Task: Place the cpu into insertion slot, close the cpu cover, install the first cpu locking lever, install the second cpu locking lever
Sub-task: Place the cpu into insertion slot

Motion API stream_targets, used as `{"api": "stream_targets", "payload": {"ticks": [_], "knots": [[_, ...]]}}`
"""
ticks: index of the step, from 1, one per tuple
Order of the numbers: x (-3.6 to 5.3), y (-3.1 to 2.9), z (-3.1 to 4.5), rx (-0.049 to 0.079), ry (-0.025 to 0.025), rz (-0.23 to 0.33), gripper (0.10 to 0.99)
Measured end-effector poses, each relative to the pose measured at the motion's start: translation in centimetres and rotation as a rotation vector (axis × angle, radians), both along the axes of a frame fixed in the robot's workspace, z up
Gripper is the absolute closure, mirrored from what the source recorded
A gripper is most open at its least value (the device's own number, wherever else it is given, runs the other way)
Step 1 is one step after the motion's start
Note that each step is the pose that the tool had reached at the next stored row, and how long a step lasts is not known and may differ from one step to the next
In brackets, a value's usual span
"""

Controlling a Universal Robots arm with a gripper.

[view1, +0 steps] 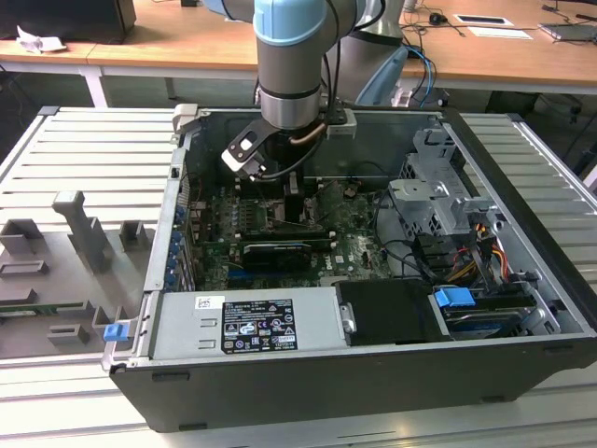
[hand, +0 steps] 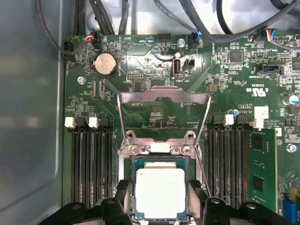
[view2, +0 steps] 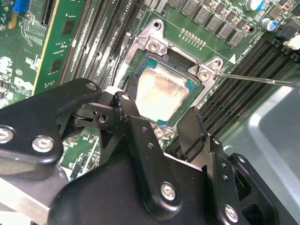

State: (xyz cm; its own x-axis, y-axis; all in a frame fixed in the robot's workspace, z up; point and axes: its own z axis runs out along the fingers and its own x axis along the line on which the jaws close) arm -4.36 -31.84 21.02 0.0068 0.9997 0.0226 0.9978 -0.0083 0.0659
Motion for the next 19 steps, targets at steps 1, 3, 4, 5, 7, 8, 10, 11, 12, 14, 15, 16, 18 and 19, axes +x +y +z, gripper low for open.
{"api": "stream_targets", "payload": {"ticks": [1, 3, 4, 5, 7, 8, 10, 11, 12, 14, 15, 16, 18, 19], "knots": [[0.01, -0.05, 0.09, 0.000, -0.0001, 0.000, 0.482], [0.01, -0.25, 0.10, 0.000, -0.0001, 0.000, 0.498], [0.00, -0.32, 0.15, 0.000, 0.0000, 0.000, 0.561], [0.00, -0.33, 0.16, 0.000, 0.0000, 0.000, 0.627], [0.00, -0.34, 0.19, 0.000, 0.0000, 0.000, 0.745], [0.00, -0.34, 0.22, 0.000, 0.0000, 0.000, 0.808], [0.00, -0.34, 0.27, 0.000, -0.0001, 0.000, 0.867], [0.00, -0.34, 0.29, 0.000, 0.0000, 0.000, 0.929], [0.00, -0.34, 0.32, 0.000, 0.0001, 0.000, 0.980], [0.00, -0.34, 0.37, 0.000, 0.0001, 0.000, 0.980], [0.01, -0.34, 0.40, 0.000, 0.0000, 0.000, 0.980], [0.00, -0.35, 0.45, 0.000, 0.0002, 0.000, 0.980], [0.00, -0.34, 0.51, 0.000, 0.0000, 0.000, 0.980], [0.01, -0.34, 0.53, 0.000, 0.0000, 0.000, 0.980]]}}
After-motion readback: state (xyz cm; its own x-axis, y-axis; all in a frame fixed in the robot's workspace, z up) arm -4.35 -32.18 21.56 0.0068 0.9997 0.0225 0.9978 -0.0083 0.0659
